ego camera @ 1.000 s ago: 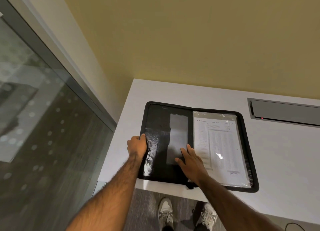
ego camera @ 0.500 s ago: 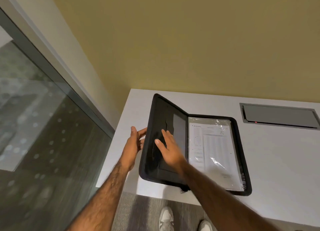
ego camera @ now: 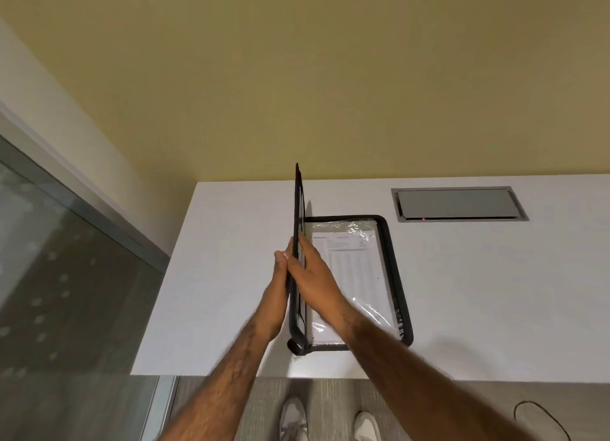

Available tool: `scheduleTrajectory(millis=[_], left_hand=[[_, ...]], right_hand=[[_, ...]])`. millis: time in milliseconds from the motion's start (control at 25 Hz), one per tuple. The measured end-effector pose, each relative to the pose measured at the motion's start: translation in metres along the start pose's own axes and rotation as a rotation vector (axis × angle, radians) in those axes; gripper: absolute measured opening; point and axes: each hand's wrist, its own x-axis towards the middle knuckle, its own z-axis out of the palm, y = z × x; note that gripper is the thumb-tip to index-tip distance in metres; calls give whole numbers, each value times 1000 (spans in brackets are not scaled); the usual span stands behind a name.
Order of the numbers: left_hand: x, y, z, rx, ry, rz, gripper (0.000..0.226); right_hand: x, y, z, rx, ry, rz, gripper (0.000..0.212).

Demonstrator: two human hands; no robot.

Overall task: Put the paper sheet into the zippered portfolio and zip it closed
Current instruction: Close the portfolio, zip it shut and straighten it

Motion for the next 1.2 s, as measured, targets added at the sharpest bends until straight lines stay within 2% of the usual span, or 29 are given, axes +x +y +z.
scheduleTrajectory(millis=[160, 320, 440, 520, 680, 800, 880, 1040, 1200], left_hand=[[-1, -26, 37, 171, -76, 12, 70], [-1, -70, 54, 524, -153, -17, 80], [-1, -106, 52, 817, -119, -113, 79], [-3, -124, 50, 920, -62, -184, 82], [-6, -142, 51, 999, -18, -252, 81], [-3, -143, 53, 1063, 97, -253, 64], [-1, -143, 50, 1103, 124, -287, 62], [4, -146, 46, 1058, 120, -311, 67], [12, -149, 41, 992, 112, -290, 67]], right_hand=[[-11, 12, -54, -3, 36, 14, 45], [-15, 48, -107, -71, 150, 90, 47], [-20, 80, -141, -120, 229, 147, 43], [-24, 106, -158, -159, 281, 206, 40], [-34, 152, -178, -189, 342, 328, 37], [-42, 183, -185, -209, 412, 417, 28], [-47, 197, -186, -264, 455, 474, 23], [-47, 205, -181, -288, 486, 550, 19], [-36, 206, -183, -342, 470, 524, 25]])
